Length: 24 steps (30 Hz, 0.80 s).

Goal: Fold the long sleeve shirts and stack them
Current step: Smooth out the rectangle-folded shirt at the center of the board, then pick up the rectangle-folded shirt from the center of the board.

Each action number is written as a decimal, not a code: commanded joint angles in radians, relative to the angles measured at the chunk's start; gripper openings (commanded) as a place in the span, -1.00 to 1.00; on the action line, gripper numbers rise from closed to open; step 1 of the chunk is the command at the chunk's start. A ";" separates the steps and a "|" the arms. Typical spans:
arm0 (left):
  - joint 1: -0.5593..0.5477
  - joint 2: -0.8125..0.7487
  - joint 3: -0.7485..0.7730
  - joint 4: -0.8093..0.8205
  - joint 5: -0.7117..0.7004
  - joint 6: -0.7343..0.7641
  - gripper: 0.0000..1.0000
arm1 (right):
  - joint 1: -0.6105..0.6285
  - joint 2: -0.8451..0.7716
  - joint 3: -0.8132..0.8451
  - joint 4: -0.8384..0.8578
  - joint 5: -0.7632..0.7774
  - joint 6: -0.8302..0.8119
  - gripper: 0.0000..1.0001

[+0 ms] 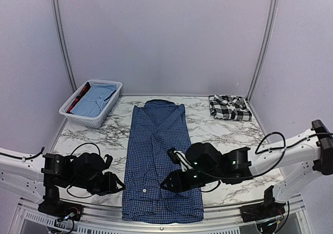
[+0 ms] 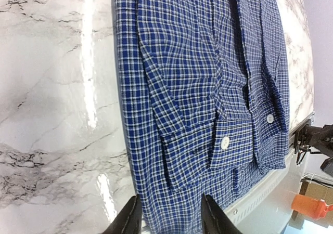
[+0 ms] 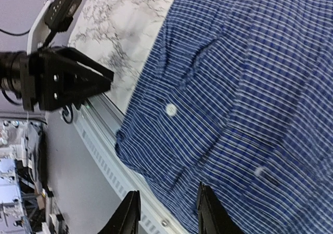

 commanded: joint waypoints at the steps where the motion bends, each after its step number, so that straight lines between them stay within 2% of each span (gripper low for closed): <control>1: 0.050 -0.006 -0.060 0.047 0.093 0.091 -0.17 | -0.038 -0.176 -0.133 -0.064 0.059 0.054 -0.27; 6: 0.082 -0.021 -0.135 0.127 0.154 0.111 -0.05 | -0.123 -0.355 -0.296 -0.116 0.040 0.064 -0.04; 10: 0.096 -0.027 -0.174 0.211 0.184 0.120 0.03 | -0.200 -0.421 -0.390 -0.105 -0.013 0.050 0.06; 15: 0.104 0.026 -0.176 0.253 0.206 0.141 0.06 | -0.255 -0.409 -0.485 0.021 -0.112 0.054 0.12; 24: 0.109 0.140 -0.167 0.322 0.259 0.145 0.05 | -0.263 -0.300 -0.512 0.189 -0.208 0.079 0.13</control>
